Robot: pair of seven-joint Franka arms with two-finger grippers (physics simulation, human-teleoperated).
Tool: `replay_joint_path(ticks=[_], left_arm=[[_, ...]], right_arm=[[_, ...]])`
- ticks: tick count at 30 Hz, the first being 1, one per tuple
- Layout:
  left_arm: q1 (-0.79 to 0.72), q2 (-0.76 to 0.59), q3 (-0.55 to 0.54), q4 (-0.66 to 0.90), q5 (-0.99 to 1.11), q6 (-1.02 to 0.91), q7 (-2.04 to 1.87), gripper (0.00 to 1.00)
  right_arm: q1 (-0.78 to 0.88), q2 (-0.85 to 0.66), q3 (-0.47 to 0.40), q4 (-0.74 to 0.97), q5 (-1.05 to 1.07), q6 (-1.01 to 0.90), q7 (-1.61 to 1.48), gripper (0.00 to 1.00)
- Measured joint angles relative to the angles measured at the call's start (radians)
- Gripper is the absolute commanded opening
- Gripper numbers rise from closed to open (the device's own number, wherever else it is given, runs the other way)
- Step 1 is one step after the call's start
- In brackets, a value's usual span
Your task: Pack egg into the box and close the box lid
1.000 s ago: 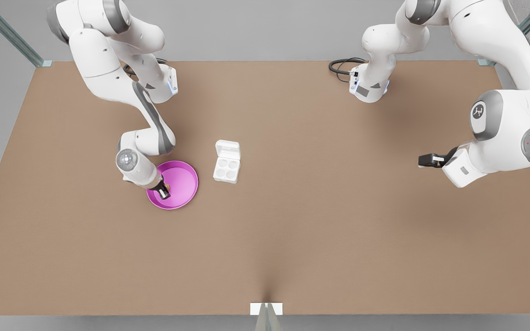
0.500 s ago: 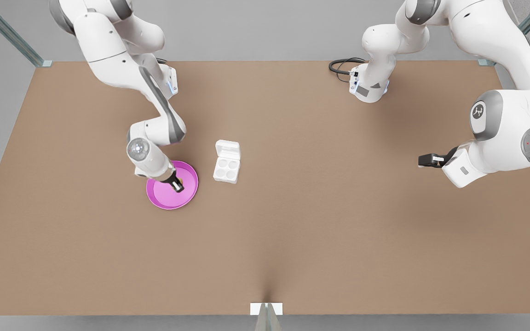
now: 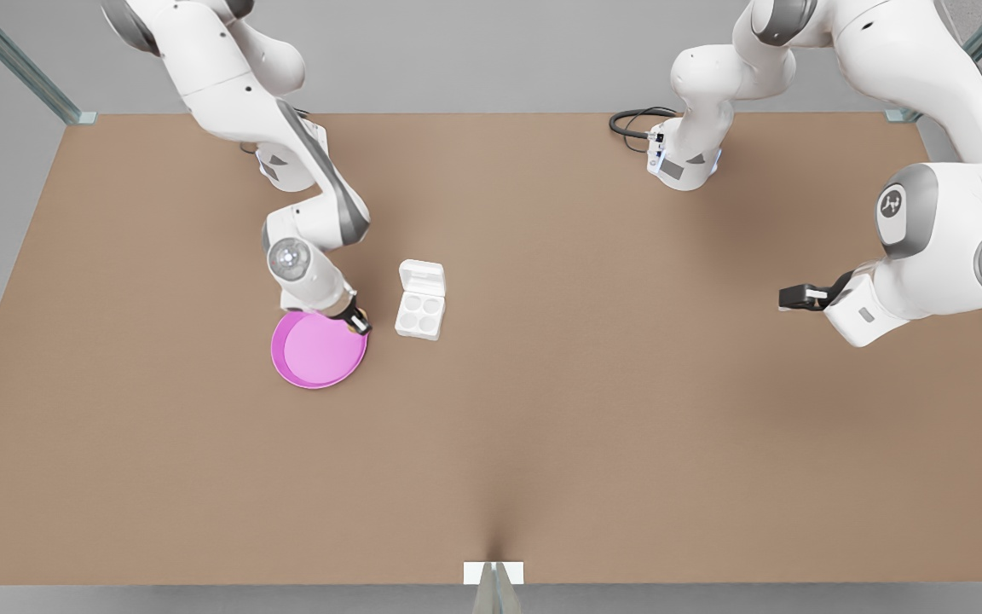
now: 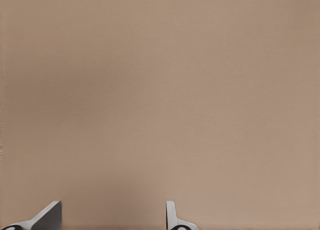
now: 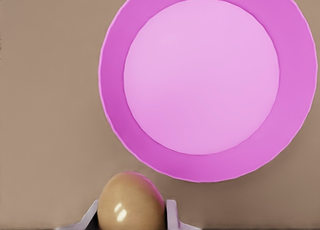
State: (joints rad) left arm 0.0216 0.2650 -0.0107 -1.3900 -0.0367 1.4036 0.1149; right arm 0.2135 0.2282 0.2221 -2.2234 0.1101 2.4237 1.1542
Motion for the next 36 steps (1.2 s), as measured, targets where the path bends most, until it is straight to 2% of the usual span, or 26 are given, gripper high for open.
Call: replay_joint_path(ticks=[36], left_arm=[[0.000, 0.002, 0.001, 0.001, 0.001, -0.001, 0.000, 1.00]], right_arm=[[0.229, 0.007, -0.001, 0.029, 0.087, -0.012, 0.093, 0.57]])
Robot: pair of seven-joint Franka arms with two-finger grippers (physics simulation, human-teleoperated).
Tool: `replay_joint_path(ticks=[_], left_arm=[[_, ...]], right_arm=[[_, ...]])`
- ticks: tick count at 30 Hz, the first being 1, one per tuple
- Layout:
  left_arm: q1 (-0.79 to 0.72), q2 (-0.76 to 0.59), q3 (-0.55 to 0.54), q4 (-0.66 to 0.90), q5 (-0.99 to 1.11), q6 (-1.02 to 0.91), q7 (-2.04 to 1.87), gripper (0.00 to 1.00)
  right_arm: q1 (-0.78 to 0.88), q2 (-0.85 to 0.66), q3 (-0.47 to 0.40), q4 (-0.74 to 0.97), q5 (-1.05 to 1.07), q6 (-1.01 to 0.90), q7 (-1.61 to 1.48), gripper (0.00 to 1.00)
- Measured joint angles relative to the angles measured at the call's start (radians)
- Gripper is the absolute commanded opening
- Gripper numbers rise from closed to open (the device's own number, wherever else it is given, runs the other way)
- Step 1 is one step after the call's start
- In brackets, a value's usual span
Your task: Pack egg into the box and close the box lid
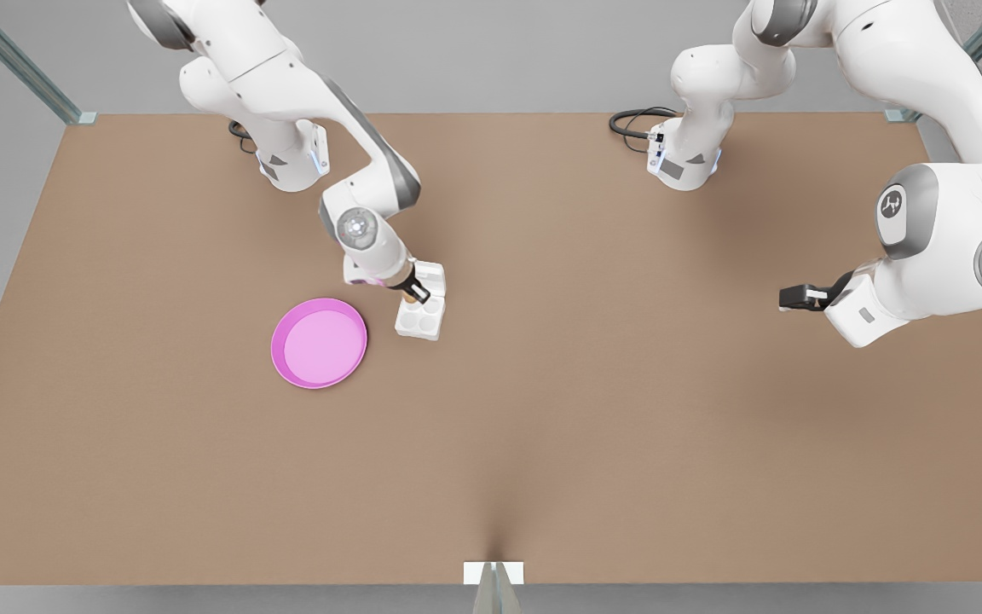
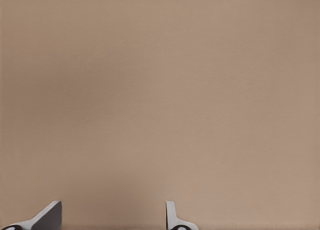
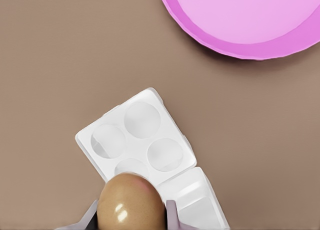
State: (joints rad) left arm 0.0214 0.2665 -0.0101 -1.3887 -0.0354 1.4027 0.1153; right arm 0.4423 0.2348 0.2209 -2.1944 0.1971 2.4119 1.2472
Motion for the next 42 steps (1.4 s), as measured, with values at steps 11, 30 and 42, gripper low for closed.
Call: replay_joint_path(ticks=[11, 30, 42], left_arm=[[0.002, 0.000, 0.001, 0.000, 0.000, -0.001, 0.001, 1.00], [-0.758, 0.104, -0.010, -0.080, -0.140, 0.023, -0.299, 0.37], [-0.984, 0.280, -0.024, -0.038, -0.279, 0.367, -0.868, 0.37]], right_arm=[[0.044, 0.054, 0.000, 0.020, -0.006, 0.026, 0.030, 1.00], [-0.746, -0.191, -0.363, 0.628, -0.193, -0.581, -0.453, 1.00], [-0.490, -0.136, -0.362, 0.708, -0.143, -0.810, -0.817, 1.00]])
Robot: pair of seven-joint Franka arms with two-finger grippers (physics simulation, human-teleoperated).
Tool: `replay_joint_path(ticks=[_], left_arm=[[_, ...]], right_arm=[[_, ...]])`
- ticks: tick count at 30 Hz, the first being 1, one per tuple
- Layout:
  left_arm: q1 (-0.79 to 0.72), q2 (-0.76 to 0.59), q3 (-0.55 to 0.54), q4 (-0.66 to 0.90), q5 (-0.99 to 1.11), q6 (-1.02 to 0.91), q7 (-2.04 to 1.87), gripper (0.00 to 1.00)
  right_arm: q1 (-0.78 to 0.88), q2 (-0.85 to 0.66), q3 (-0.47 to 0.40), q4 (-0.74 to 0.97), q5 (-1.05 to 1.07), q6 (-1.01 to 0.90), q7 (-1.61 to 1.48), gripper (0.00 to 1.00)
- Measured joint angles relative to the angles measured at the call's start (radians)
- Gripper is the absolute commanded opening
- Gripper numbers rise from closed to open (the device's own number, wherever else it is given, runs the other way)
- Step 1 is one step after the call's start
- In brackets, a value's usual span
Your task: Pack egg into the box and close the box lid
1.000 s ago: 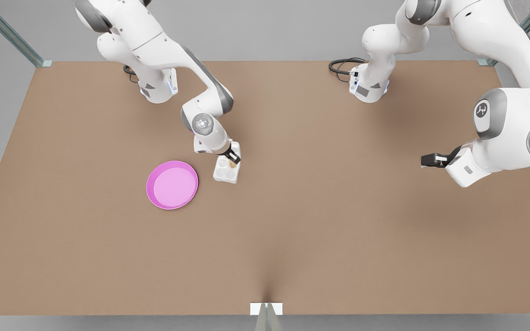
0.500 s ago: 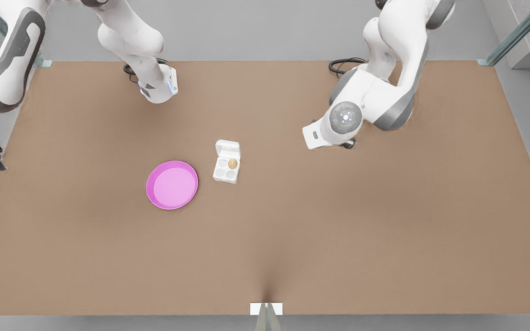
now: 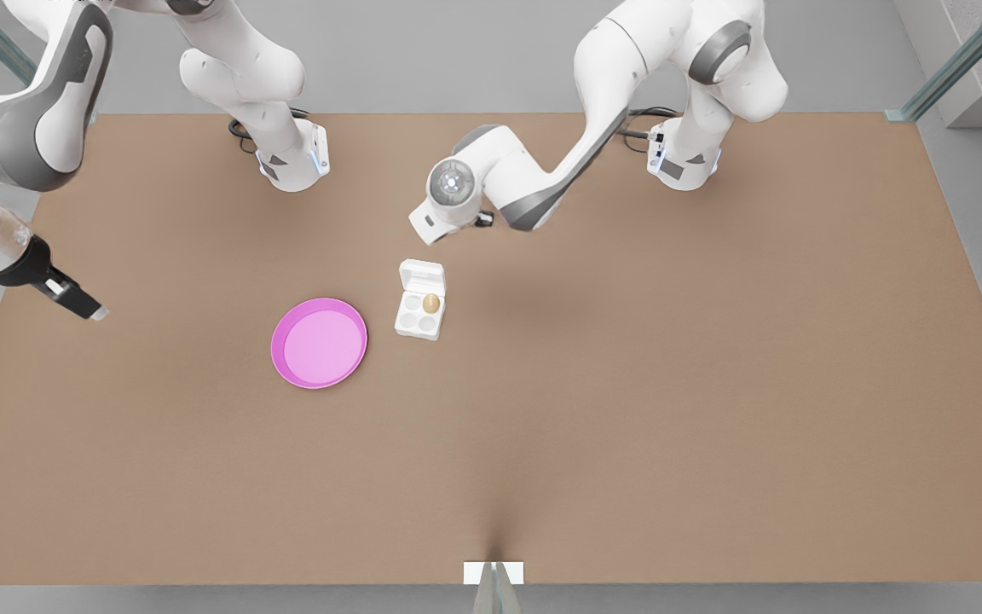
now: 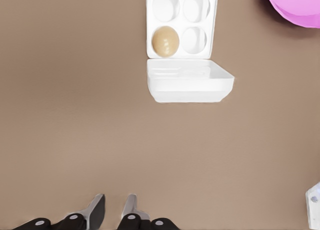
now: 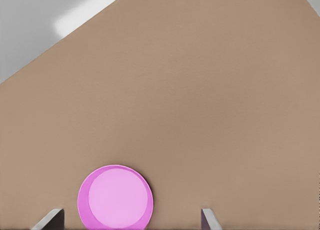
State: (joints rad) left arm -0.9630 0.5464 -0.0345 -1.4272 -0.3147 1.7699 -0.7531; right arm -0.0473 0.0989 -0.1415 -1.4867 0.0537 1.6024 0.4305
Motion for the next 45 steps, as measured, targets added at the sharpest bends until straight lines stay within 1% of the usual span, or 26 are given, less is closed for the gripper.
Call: replay_joint_path(ticks=[4, 6, 8, 10, 16, 33, 45], left_arm=[[-0.021, 0.041, -0.035, 0.000, -0.021, 0.098, -0.144, 0.37], [-0.021, 0.068, -0.057, 0.000, -0.023, 0.139, -0.206, 0.37], [-0.021, 0.092, -0.064, 0.000, -0.023, 0.177, -0.260, 0.37], [-0.021, 0.114, -0.068, 0.000, -0.022, 0.219, -0.307, 0.37], [-0.013, 0.157, -0.071, 0.001, -0.020, 0.315, -0.403, 0.37], [-0.007, 0.224, -0.067, 0.007, -0.020, 0.484, -0.475, 0.37], [0.000, 0.251, -0.054, 0.045, -0.021, 0.541, -0.463, 0.37]], right_arm=[[-0.100, 0.030, 0.000, 0.010, -0.003, 0.000, -0.078, 1.00], [-0.074, 0.039, 0.002, 0.011, -0.007, 0.000, -0.111, 1.00], [0.003, 0.053, 0.003, 0.012, -0.008, 0.000, -0.139, 1.00], [0.041, 0.062, 0.004, 0.014, -0.009, 0.001, -0.165, 1.00], [0.015, 0.076, 0.002, 0.016, -0.009, 0.011, -0.227, 1.00], [0.012, 0.089, 0.001, 0.043, -0.015, 0.021, -0.321, 1.00], [0.009, 0.089, -0.001, 0.044, -0.015, 0.021, -0.350, 1.00]])
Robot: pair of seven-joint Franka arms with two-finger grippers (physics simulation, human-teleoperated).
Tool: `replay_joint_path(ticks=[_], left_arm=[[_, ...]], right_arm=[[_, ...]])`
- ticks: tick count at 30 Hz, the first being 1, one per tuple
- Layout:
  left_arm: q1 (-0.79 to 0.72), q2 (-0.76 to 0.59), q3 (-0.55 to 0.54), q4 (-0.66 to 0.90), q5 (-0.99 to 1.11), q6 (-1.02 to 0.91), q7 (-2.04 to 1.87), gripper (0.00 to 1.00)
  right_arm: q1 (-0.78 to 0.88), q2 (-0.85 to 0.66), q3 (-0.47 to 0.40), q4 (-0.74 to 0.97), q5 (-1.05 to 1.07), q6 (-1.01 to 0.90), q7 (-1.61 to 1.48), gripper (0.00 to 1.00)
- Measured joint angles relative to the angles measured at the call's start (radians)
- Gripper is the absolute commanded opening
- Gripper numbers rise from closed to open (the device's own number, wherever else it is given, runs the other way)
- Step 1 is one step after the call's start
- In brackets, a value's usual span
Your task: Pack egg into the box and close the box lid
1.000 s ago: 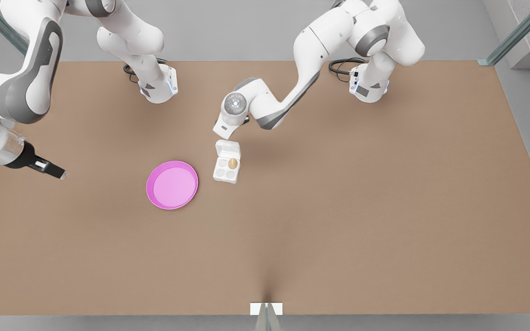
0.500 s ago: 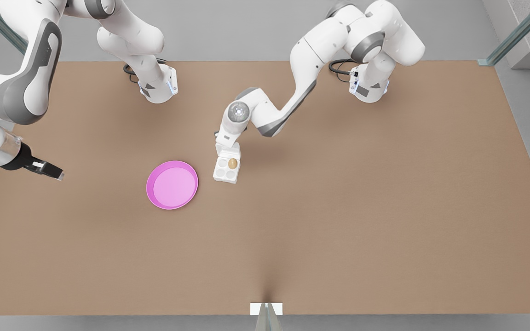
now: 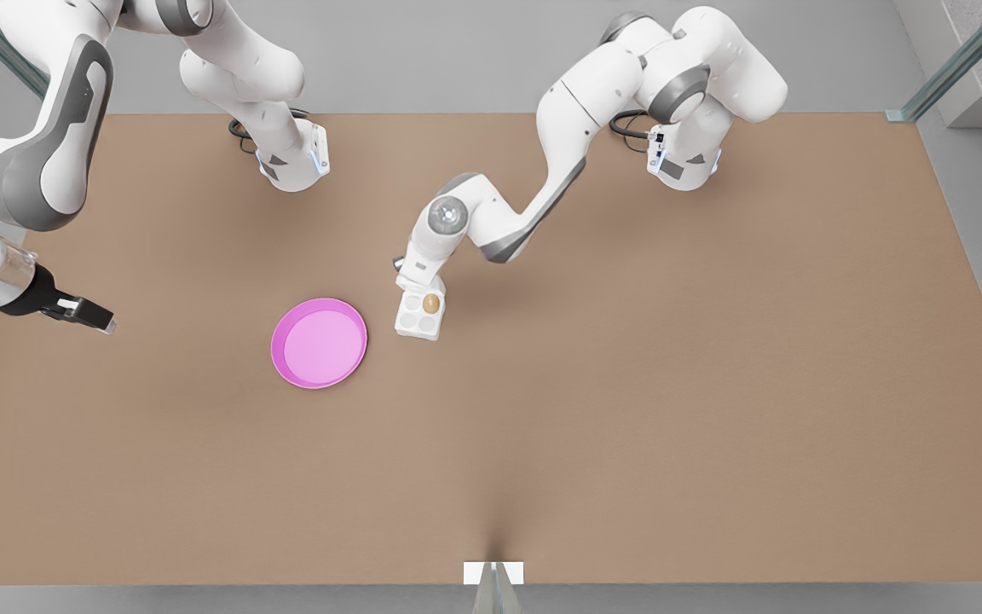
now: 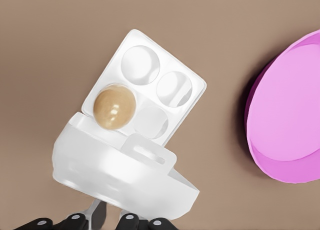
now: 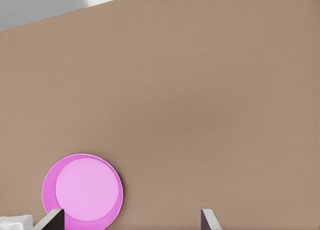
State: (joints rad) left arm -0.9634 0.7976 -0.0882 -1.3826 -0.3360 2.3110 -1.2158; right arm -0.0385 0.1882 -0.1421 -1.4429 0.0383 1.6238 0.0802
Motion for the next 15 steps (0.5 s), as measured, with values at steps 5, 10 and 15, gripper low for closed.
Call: replay_joint_path(ticks=[5, 10, 15], left_arm=[[0.025, 0.023, 0.001, 0.048, 0.000, 0.013, 0.012, 0.37], [0.027, 0.027, 0.001, 0.071, 0.000, 0.018, 0.023, 0.37], [0.230, -0.199, 0.472, 0.158, -0.016, -0.302, 0.117, 1.00]], right_arm=[[0.000, 0.000, -0.002, 0.000, 0.000, 0.000, -0.008, 1.00], [0.000, 0.000, -0.002, 0.000, 0.000, 0.000, -0.013, 1.00], [-0.005, 0.004, -0.003, 0.017, 0.002, 0.000, -0.018, 1.00]])
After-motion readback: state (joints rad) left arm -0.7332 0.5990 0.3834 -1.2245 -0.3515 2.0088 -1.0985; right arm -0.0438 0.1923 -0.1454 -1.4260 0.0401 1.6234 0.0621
